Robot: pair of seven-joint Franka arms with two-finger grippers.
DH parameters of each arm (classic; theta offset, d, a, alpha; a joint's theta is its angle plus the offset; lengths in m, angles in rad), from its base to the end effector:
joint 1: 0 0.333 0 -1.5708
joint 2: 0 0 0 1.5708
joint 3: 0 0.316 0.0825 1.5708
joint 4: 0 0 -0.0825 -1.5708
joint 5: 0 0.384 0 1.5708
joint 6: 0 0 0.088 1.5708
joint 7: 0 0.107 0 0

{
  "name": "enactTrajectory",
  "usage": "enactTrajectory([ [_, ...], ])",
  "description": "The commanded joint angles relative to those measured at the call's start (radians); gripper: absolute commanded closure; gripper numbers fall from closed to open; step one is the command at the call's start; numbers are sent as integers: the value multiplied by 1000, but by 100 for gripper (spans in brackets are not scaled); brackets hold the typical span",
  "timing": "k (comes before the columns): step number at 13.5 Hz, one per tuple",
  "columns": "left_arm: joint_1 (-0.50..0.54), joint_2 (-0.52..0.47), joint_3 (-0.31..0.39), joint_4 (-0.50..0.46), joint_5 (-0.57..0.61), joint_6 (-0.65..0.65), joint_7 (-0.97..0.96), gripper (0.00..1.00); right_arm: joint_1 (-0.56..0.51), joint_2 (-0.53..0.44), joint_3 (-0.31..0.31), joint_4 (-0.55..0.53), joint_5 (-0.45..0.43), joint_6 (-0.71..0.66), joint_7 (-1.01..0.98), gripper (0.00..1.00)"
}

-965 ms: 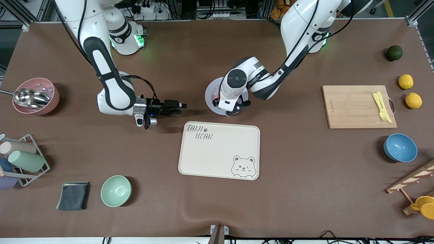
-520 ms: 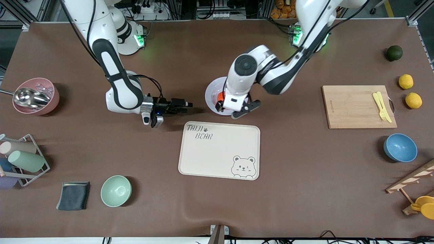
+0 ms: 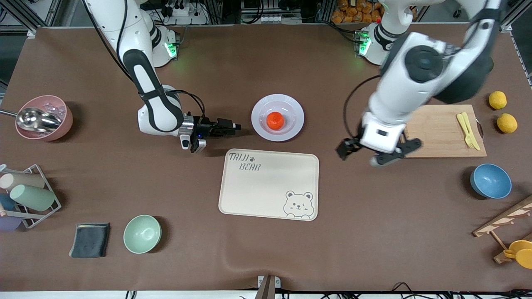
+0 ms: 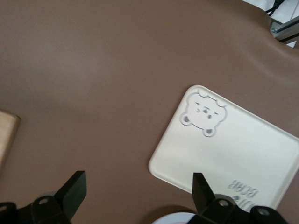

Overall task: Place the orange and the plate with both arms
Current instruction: 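Withdraw the left gripper while the right gripper reaches the plate rim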

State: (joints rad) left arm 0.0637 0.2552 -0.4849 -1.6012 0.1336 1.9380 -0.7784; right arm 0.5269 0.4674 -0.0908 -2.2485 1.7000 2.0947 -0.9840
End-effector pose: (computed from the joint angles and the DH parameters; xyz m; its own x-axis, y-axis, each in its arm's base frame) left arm 0.6022 -0.2278 0.5060 0.9394 0.3315 0.0874 0.3261 -0.9427 0.0703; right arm 0.4420 0.2562 0.1457 0.9945 0.0473 -0.0932 -0.0621 -0.4492 -0.8913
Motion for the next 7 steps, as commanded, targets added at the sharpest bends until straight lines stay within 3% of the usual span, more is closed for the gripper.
enactTrajectory([
  [1,121,-20,-18,47,3,-112,242,0,53,25,-9,-14,96,2,-67,33],
  [5,215,-80,-17,76,-43,-203,284,0,61,48,-7,-26,142,-1,-128,39],
  [7,214,-115,-8,93,-51,-255,289,0,111,57,-7,-26,232,5,-130,41],
])
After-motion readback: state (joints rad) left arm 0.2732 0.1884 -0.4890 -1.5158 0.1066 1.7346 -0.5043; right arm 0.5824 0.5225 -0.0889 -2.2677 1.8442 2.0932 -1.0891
